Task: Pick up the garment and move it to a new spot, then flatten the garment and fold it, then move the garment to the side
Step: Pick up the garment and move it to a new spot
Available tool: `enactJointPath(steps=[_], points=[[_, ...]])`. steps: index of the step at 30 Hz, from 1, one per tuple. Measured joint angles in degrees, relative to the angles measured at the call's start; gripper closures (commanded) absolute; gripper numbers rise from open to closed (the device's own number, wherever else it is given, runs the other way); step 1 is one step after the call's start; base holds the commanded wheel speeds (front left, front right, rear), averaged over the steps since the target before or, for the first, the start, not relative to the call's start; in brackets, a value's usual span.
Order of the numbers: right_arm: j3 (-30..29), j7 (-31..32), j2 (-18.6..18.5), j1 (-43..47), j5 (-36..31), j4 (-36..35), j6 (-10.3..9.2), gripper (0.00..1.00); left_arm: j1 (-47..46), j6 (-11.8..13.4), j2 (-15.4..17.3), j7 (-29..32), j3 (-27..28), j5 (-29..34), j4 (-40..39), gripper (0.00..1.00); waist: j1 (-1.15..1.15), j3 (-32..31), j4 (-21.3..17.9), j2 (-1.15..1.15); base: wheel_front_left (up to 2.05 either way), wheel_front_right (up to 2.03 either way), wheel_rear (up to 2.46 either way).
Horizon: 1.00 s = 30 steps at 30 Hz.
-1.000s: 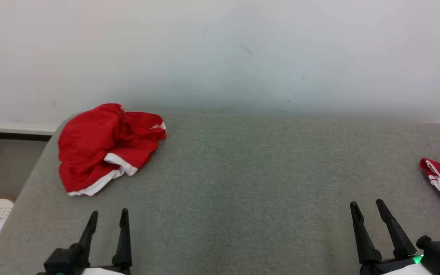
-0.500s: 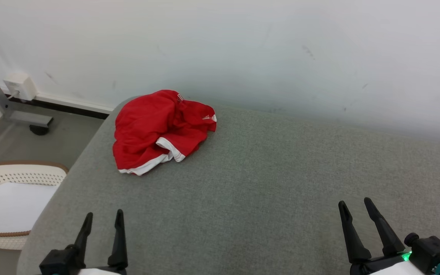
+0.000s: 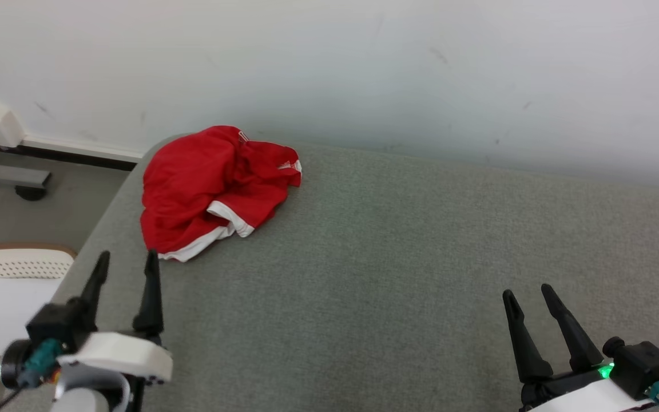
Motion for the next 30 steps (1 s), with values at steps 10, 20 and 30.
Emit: enactJointPath(steps=[10,20,30], points=[[-0.3,0.0,0.1,-4.0,0.0,-1.9,0.00,0.00,-14.1,-0.1,7.3,13.0,2.9,-1.0,3.4,0.00,0.00,5.8,-5.8,0.00,0.00,0.00,0.00],[0.3,0.0,1.0,-8.4,1.7,-3.9,0.00,0.00,-27.1,-0.2,13.3,21.6,7.7,-6.6,19.5,0.00,0.01,13.2,-13.0,0.00,0.00,0.00,0.00],[0.0,0.0,1.9,-10.3,2.2,-4.2,0.00,0.00,-31.1,-0.7,17.5,29.9,7.3,-7.4,36.5,0.00,0.01,18.0,-21.0,0.00,0.00,0.00,0.00]])
